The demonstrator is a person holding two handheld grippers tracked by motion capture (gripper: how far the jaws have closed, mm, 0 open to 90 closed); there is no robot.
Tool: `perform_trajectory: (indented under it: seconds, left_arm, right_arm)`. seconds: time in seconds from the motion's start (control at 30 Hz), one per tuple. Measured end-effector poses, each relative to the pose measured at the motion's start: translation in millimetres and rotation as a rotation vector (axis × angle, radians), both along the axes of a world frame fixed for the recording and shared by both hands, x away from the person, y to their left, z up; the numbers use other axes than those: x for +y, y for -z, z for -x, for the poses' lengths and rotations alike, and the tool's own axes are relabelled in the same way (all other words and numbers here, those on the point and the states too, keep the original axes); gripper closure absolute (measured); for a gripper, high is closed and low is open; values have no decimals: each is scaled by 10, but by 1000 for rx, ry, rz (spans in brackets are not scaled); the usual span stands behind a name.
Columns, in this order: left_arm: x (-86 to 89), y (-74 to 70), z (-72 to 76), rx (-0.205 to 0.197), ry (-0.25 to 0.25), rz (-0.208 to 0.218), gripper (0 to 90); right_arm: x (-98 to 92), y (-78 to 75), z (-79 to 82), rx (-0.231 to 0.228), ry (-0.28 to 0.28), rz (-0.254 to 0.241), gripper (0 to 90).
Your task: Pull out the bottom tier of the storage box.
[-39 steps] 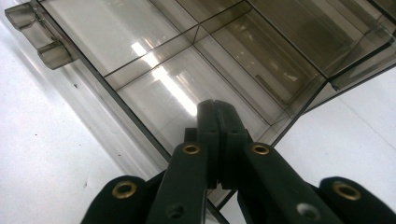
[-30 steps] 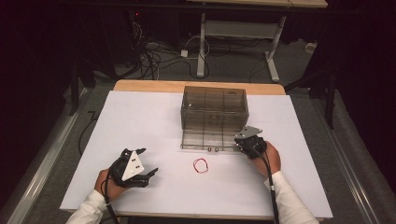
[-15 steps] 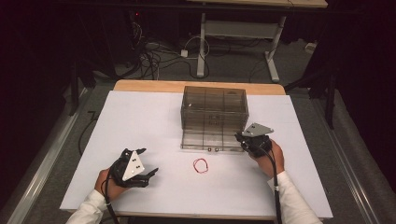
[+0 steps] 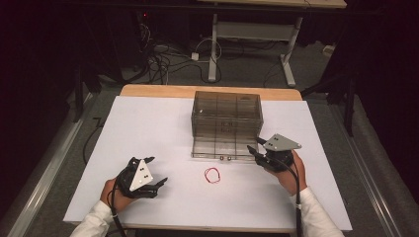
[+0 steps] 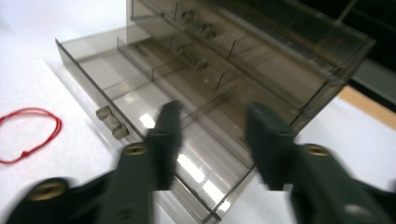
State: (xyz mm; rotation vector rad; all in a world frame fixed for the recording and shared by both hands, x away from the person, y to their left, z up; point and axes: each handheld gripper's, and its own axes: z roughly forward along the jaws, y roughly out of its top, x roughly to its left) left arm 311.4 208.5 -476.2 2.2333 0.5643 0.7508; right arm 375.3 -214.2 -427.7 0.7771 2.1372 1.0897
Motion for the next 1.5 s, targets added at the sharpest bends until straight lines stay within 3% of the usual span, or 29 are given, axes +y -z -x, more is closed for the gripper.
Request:
perform_trajectory:
  seconds: [0.03, 0.17, 0.33, 0.37, 0.47, 0.53, 1.03, 1.47, 1.5]
  left_arm:
    - [0, -1, -2, 1, 0, 2, 199]
    - [-6, 0, -1, 2, 1, -3, 199]
    - [-13, -1, 3, 1, 2, -5, 199]
    - [-16, -4, 7, -1, 7, -6, 199]
    - [-15, -6, 9, -2, 5, -4, 199]
    - [-15, -7, 8, -2, 4, -4, 199]
    - [-28, -4, 9, -2, 7, -14, 199]
    - [-27, 8, -1, 2, 3, -11, 199]
    - [-27, 7, 0, 2, 3, -11, 199]
  right_arm:
    - [-5, -22, 48, -4, -3, -26, 476]
    - [3, -24, 109, -9, -11, -48, 377]
    - [18, 17, 180, -21, -18, -102, 303]
    - [37, 41, 217, -3, -36, -130, 275]
    - [65, 54, 255, -4, -46, -132, 248]
    - [121, 72, 306, 16, -103, -143, 201]
    - [484, 229, 449, 71, -239, -66, 230]
    - [767, 447, 508, 172, -362, 31, 447]
    - [798, 467, 516, 184, -379, 63, 468]
